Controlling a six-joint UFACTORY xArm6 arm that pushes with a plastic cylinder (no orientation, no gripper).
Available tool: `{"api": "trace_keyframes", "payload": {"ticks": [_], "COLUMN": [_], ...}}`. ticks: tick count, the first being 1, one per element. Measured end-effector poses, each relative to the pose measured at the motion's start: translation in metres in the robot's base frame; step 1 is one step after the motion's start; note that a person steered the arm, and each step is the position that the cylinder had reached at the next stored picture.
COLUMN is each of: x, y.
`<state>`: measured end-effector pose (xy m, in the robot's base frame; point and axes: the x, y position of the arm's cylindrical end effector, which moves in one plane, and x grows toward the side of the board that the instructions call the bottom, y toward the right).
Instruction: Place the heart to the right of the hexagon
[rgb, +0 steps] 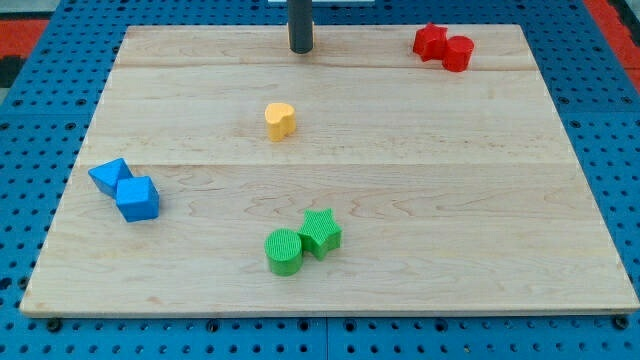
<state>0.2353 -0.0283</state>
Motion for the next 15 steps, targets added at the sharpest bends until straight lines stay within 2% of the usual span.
{"api": "trace_keyframes", "payload": {"ticks": [2,3,4,5,6,7,8,9,10,11,12,13,14,15], "x": [0.015,0.056,0.121,0.192,0.166,0.111,0.134,0.145,0.122,0.074,0.052,0.1,0.099,0.065], "y": [0.011,0.027,0.066,0.056,-0.011,-0.019,-0.013,-0.036,-0.058,-0.039,-0.017,-0.01,-0.058,-0.083]}}
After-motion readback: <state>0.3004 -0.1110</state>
